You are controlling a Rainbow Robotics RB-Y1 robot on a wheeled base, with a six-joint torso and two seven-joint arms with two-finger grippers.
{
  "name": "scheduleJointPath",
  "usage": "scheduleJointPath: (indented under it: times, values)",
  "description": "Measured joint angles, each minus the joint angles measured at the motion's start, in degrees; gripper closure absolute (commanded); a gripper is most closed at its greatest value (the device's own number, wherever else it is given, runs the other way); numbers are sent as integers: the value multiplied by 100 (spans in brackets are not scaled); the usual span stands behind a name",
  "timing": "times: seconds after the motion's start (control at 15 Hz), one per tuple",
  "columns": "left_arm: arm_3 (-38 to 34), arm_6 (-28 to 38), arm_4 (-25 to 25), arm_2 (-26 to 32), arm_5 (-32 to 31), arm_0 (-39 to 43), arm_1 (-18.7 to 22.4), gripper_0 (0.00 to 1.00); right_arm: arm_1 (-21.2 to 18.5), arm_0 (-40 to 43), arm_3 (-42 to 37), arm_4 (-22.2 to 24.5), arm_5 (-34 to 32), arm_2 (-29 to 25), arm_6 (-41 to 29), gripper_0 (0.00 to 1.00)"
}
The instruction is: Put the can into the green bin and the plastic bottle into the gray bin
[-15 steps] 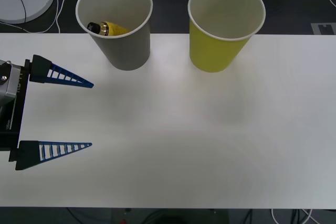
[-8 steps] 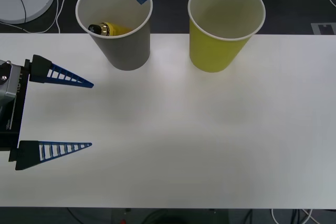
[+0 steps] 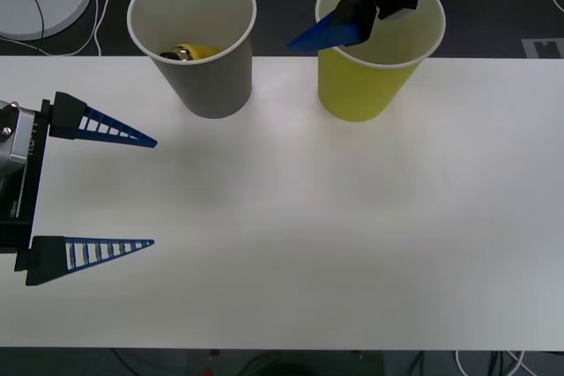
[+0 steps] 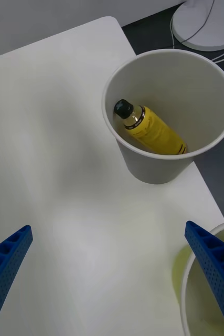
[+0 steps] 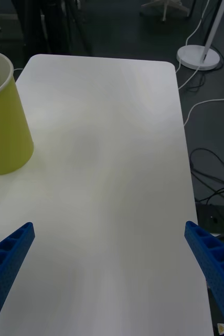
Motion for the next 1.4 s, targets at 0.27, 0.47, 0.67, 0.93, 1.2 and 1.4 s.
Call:
scheduleJointPath:
  times: [0.27, 0.47, 0.67, 0.93, 1.2, 1.4]
  values:
    - [0, 0, 0, 0, 0, 0, 0, 0, -469, 1374, -891, -21, 382, -873, 599, 0]
    - [0, 0, 0, 0, 0, 0, 0, 0, -668, 2469, -1342, -53, 653, -1579, 1115, 0]
    - [0, 0, 0, 0, 0, 0, 0, 0, -745, 3590, -1686, -188, 839, -2324, 1745, 0]
    - [0, 0, 0, 0, 0, 0, 0, 0, -737, 5237, -2069, -580, 949, -3452, 2775, 0]
    - [0, 0, 0, 0, 0, 0, 0, 0, -714, 6533, -2095, -1320, 952, -4263, 4239, 0]
    - [0, 0, 0, 0, 0, 0, 0, 0, -717, 7194, -2045, -1814, 937, -4633, 5198, 0]
